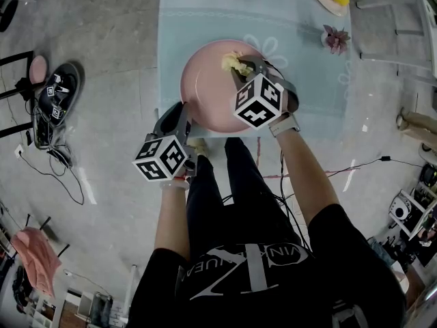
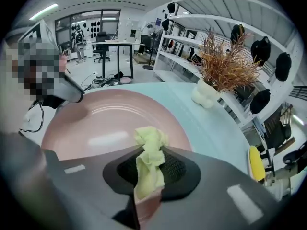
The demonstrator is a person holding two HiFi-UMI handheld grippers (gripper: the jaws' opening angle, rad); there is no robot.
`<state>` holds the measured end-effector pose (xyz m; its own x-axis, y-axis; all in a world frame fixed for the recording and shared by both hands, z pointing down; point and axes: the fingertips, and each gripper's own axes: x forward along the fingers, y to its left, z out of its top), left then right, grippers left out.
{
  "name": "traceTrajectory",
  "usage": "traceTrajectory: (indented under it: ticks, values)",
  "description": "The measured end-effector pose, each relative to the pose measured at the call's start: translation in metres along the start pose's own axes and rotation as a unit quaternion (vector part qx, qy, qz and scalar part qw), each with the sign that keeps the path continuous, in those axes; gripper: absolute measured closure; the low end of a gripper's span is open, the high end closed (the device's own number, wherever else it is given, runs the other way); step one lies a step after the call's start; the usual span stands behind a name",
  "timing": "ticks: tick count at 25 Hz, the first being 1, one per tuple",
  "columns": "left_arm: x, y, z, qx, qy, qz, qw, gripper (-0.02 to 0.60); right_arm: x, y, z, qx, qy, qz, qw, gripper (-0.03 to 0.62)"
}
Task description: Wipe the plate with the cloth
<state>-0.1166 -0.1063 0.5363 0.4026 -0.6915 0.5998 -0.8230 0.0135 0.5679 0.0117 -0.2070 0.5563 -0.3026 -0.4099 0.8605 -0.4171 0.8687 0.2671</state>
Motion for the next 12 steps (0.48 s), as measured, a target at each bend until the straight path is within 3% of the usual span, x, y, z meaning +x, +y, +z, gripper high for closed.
traceTrajectory:
  ticks: [12]
  values:
    - [0.0,0.0,0.0,0.0,-0.001,0.001,1.0,0.581,-0.027,0.015,-0.046,0.025,0.024,0.0,0.999,0.516]
